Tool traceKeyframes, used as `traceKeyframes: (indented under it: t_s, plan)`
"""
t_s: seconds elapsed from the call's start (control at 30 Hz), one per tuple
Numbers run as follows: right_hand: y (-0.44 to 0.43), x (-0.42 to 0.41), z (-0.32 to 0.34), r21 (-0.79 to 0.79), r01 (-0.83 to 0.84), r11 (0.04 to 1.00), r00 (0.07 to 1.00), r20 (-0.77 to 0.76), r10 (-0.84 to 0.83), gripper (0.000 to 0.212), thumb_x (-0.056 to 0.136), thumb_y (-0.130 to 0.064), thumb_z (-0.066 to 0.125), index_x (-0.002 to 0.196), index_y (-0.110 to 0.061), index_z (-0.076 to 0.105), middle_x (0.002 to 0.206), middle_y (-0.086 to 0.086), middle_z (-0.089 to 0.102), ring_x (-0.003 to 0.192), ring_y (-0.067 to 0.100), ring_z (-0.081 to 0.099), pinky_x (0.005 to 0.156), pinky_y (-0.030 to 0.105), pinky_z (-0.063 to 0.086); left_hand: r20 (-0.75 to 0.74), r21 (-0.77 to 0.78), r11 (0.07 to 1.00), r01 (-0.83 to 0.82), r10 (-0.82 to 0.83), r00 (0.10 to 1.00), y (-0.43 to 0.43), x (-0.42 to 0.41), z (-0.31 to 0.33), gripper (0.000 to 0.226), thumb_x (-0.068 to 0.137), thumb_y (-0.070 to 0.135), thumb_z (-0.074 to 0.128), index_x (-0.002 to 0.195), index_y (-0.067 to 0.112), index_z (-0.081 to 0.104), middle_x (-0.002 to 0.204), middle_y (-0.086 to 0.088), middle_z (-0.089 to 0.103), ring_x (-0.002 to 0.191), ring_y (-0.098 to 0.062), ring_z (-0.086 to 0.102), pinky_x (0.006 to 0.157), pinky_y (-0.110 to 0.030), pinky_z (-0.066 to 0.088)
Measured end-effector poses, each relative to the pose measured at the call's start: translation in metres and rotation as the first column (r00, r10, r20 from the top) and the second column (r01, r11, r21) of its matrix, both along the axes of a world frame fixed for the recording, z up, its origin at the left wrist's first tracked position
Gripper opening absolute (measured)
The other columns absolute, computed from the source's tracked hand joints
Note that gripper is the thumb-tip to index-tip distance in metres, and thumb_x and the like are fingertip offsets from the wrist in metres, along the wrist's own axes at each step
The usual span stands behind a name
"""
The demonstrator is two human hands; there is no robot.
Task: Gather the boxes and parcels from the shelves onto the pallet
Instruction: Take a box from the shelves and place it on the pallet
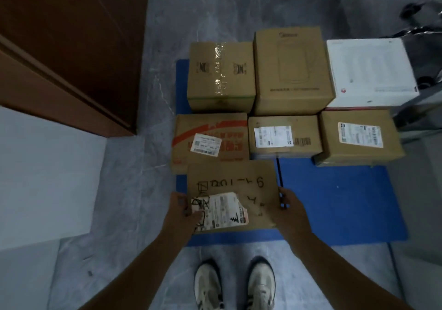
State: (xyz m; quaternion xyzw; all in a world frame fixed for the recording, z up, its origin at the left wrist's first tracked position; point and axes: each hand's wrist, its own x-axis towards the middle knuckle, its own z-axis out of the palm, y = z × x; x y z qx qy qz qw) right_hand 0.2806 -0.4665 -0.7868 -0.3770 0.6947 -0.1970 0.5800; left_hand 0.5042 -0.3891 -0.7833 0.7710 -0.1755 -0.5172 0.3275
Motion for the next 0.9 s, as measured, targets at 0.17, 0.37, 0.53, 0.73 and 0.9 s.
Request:
traceKeyframes:
  t_s: [0.17,0.37,0.53,0.73,0.9]
  plan:
    - [0.005,0.005,-0.028,0.057,-0.023,0.998,0.999,0.025,0.022,0.034,0.091,-0.010,0.063,0.124,-0.018,0.060,0.109,0.001,0.067,0.104,0.022,0.064,0.089,0.045,0.055,0.065,0.064,0.996,0.068,-0.072,0.995,-0.007,0.009,-0.035,0.036,0.087,-0.013,0.056,0.094,0.017,0.036,0.102,-0.016,0.060,0.081,-0.022,0.065,0.057,-0.035,0.058]
    - [0.006,0.003,-0.033,0.161,-0.180,0.971,0.984,0.047,0.174,0.046,0.092,0.001,0.053,0.133,-0.018,0.051,0.120,0.001,0.062,0.109,0.019,0.059,0.096,0.036,0.051,0.177,0.155,0.978,0.138,-0.165,0.970,-0.002,0.009,-0.040,0.042,0.085,-0.014,0.056,0.110,0.013,0.035,0.102,-0.012,0.059,0.082,-0.019,0.063,0.063,-0.036,0.056]
    - [-0.013,-0.008,0.003,0.212,-0.268,0.940,0.962,-0.001,0.275,0.071,0.092,0.000,0.053,0.153,-0.017,0.022,0.153,0.001,0.030,0.140,0.016,0.032,0.105,0.016,0.028,0.333,0.182,0.952,0.247,-0.296,0.895,-0.023,-0.024,0.003,0.052,0.082,-0.010,0.061,0.125,0.014,0.044,0.115,0.000,0.046,0.097,-0.017,0.053,0.062,-0.011,0.038]
    - [-0.061,-0.043,0.110,0.107,-0.222,0.969,0.971,-0.061,0.229,0.061,0.092,-0.009,0.057,0.148,-0.019,0.035,0.153,0.001,0.033,0.128,0.017,0.047,0.090,0.017,0.044,0.225,0.078,0.895,0.439,-0.445,0.867,-0.100,-0.084,0.106,0.060,0.086,-0.003,0.060,0.141,0.010,0.039,0.134,-0.013,0.050,0.114,-0.025,0.055,0.096,-0.042,0.048]
    - [-0.087,-0.101,0.291,-0.114,-0.108,0.988,0.991,-0.087,0.098,0.051,0.090,-0.002,0.059,0.139,-0.012,0.047,0.137,0.008,0.051,0.102,0.019,0.059,0.067,0.013,0.042,0.335,-0.059,0.720,0.692,-0.639,0.693,-0.157,-0.137,0.283,0.060,0.089,0.013,0.065,0.143,0.017,0.039,0.143,-0.006,0.048,0.127,-0.020,0.048,0.105,-0.032,0.042]
